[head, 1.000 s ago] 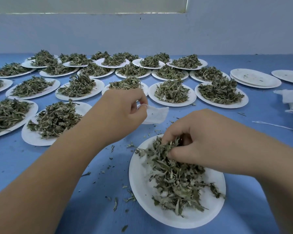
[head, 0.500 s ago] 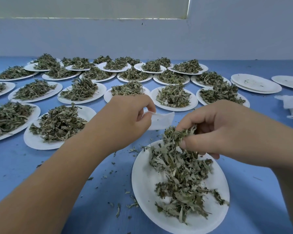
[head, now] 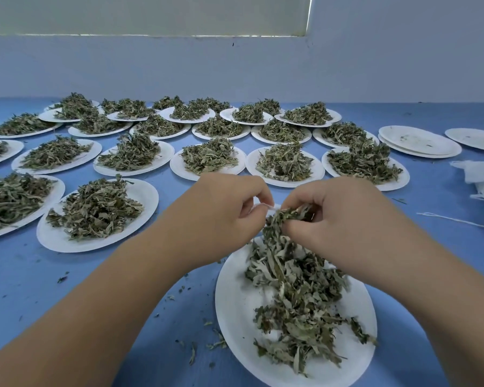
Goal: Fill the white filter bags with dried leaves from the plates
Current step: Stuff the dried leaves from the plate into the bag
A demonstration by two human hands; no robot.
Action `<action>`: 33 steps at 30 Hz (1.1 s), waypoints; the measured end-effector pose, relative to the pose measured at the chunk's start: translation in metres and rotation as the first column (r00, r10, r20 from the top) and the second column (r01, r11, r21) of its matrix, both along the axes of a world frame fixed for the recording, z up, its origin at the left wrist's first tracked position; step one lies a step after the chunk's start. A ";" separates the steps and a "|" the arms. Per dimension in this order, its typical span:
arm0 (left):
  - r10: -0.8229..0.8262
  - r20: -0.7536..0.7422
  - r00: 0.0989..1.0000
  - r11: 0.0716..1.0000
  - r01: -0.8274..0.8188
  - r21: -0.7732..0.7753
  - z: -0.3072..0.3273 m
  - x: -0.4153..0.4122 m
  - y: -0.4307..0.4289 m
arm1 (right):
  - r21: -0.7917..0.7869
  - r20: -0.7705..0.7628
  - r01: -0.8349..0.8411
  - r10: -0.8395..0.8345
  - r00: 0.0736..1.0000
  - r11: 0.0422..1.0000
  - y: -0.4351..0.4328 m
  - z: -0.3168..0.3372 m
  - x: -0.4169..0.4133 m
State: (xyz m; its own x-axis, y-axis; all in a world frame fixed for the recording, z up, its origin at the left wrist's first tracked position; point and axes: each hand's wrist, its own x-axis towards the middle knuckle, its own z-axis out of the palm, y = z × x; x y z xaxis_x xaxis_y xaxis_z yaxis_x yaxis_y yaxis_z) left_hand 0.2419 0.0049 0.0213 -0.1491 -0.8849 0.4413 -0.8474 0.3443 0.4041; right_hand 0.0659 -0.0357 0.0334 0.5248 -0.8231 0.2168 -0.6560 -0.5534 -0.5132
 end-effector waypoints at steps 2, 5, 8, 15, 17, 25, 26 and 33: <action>-0.001 -0.051 0.999 1.000 0.001 0.000 -0.001 -0.002 -0.001 | -0.044 -0.001 0.042 -0.042 0.999 0.998 0.001 -0.002 0.002; 0.008 -0.118 0.993 1.000 -0.006 0.017 -0.004 -0.004 -0.002 | -0.060 0.016 0.048 -0.048 0.999 0.997 0.003 -0.003 0.004; 0.029 -0.157 0.987 0.999 -0.025 0.028 -0.006 -0.006 -0.003 | -0.060 0.026 0.055 -0.053 0.998 0.997 0.005 -0.001 0.005; 0.088 -0.212 0.973 0.995 -0.075 0.066 -0.008 -0.005 -0.005 | 0.147 0.124 -0.074 0.055 0.991 0.986 0.008 0.009 -0.003; 0.087 -0.225 0.970 0.995 -0.071 0.077 -0.007 -0.006 -0.005 | 0.114 0.126 -0.054 0.040 0.991 0.992 0.009 0.007 0.000; 0.064 -0.279 0.958 0.994 -0.035 0.106 -0.004 -0.006 -0.003 | -0.074 0.069 0.045 -0.040 0.997 0.996 0.010 -0.001 0.009; 0.056 -0.279 0.959 0.994 -0.026 0.109 -0.004 -0.007 -0.003 | -0.082 0.062 0.060 -0.055 0.997 0.995 0.009 -0.001 0.010; 0.075 -0.285 0.956 0.994 -0.047 0.102 0.001 -0.006 -0.002 | 0.005 0.128 0.040 -0.041 0.991 0.999 0.008 -0.001 0.006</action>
